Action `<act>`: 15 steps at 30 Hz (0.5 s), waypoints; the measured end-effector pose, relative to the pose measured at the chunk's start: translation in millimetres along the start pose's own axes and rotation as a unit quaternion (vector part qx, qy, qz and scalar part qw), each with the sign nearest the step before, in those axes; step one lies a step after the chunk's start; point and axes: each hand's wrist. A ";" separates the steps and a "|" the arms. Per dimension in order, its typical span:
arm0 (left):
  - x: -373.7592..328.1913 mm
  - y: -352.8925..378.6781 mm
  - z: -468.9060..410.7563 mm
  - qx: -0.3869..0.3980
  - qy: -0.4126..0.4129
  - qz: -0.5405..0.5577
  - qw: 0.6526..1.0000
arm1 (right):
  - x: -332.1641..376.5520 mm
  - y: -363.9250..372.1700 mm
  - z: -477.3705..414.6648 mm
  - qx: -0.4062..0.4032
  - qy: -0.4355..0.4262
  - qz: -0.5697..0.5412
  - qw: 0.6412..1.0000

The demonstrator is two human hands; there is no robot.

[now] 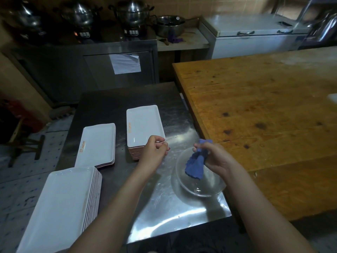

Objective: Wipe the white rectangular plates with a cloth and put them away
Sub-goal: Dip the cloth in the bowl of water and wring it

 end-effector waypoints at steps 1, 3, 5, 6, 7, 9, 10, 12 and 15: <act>0.0 1.1 -0.1 0.001 -0.001 0.007 1.000 | -0.6 -1.8 1.1 0.008 -0.004 0.004 1.000; -0.9 2.1 0.5 0.000 -0.002 0.013 1.000 | -2.1 -3.7 3.2 0.012 -0.018 0.010 1.000; -3.2 1.4 2.3 -0.013 0.014 0.012 1.000 | -4.0 -4.6 4.4 0.011 -0.032 -0.013 0.999; -4.7 0.6 3.2 -0.028 0.032 0.002 0.999 | -5.0 -5.2 4.4 0.007 -0.038 -0.033 0.999; -6.3 -0.5 4.3 -0.041 0.051 -0.012 0.998 | -6.0 -6.1 4.6 0.004 -0.043 -0.056 0.998; -8.9 -1.3 5.5 -0.052 0.076 -0.019 0.996 | -9.0 -10.2 3.4 0.019 -0.036 -0.111 0.993; -10.0 -0.9 5.5 -0.055 0.081 -0.015 0.995 | -10.0 -12.2 2.7 0.033 -0.019 -0.135 0.990; -11.6 0.5 4.7 -0.058 0.083 -0.011 0.995 | -11.5 -15.3 0.1 0.044 0.023 -0.144 0.988; -12.3 3.3 3.2 -0.055 0.084 -0.007 0.995 | -12.8 -16.0 -2.2 0.036 0.052 -0.140 0.988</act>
Point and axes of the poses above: each hand's wrist, its own z-axis away from the middle knuckle, its own y-axis out of the palm, x = y × z, and after that the axes turned 10 degrees about -z, right-handed
